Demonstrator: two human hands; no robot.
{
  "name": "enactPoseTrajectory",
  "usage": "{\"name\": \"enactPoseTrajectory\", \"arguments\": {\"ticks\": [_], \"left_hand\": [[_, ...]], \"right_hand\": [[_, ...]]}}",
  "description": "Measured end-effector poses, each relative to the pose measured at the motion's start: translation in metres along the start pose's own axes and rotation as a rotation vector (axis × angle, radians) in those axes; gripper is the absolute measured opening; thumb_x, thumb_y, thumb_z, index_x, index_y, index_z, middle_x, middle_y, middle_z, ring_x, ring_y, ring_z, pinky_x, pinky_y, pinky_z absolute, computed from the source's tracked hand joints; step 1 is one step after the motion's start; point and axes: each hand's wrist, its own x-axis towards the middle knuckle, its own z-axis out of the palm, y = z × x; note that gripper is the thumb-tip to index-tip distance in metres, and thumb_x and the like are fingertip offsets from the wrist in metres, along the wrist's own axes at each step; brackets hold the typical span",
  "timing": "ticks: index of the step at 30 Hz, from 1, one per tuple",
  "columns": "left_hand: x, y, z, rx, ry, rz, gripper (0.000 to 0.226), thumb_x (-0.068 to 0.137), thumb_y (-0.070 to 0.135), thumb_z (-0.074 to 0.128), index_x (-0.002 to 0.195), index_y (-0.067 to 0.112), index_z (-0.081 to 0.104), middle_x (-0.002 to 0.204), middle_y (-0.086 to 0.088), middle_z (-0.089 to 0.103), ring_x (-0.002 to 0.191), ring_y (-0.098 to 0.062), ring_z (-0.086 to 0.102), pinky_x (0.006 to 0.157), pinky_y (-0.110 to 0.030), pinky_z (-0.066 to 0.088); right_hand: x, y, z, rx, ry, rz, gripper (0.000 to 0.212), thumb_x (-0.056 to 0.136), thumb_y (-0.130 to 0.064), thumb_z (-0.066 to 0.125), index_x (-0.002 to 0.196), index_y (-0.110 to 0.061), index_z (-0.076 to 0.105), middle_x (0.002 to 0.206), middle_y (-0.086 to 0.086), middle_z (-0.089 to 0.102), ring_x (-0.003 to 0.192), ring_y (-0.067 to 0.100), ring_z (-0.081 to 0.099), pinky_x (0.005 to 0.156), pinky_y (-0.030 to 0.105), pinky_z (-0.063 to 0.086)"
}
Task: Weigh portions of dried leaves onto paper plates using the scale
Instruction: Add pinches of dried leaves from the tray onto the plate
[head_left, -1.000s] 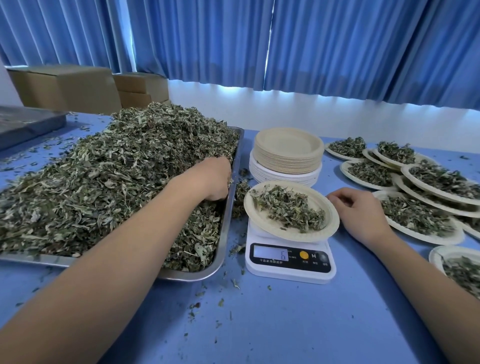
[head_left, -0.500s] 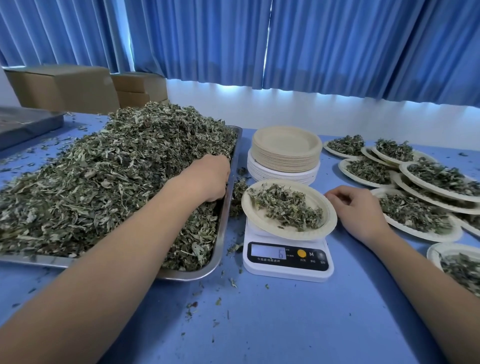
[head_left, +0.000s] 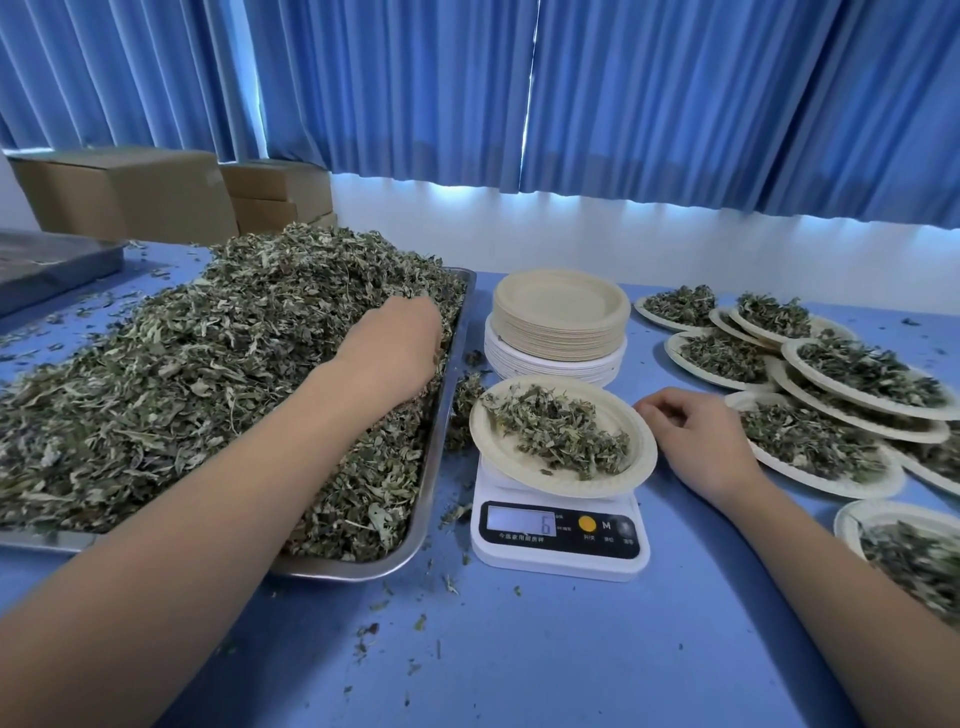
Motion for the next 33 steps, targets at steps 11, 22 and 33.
{"name": "enactPoseTrajectory", "arguments": {"ticks": [11, 22, 33], "left_hand": [[0.0, 0.065, -0.002, -0.45, -0.037, 0.42, 0.024, 0.081, 0.024, 0.08, 0.103, 0.018, 0.075, 0.093, 0.008, 0.071, 0.083, -0.003, 0.063, 0.079, -0.018, 0.05], [0.005, 0.022, -0.006, -0.183, -0.183, 0.159, 0.032, 0.098, 0.007, 0.045, 0.118, 0.016, 0.068, 0.118, -0.006, 0.067, 0.096, -0.023, 0.064, 0.086, -0.033, 0.052], [0.0, 0.006, 0.013, 0.234, -0.503, 0.107, 0.013, 0.086, 0.0, 0.048, 0.076, 0.008, 0.049, 0.075, -0.008, 0.053, 0.065, -0.023, 0.051, 0.059, -0.032, 0.042]], "right_hand": [[0.002, 0.003, 0.001, 0.003, -0.003, 0.005, 0.016, 0.095, -0.021, 0.065, 0.083, -0.023, 0.076, 0.074, -0.002, 0.073, 0.069, 0.016, 0.064, 0.064, 0.031, 0.048], [0.001, 0.002, 0.001, 0.016, -0.013, -0.002, 0.017, 0.096, -0.021, 0.064, 0.084, -0.023, 0.076, 0.073, -0.002, 0.072, 0.064, 0.012, 0.06, 0.059, 0.023, 0.043], [-0.001, 0.002, 0.0, 0.009, -0.006, -0.015, 0.017, 0.096, -0.02, 0.064, 0.083, -0.023, 0.076, 0.072, 0.001, 0.072, 0.065, 0.017, 0.06, 0.059, 0.027, 0.043]]}}
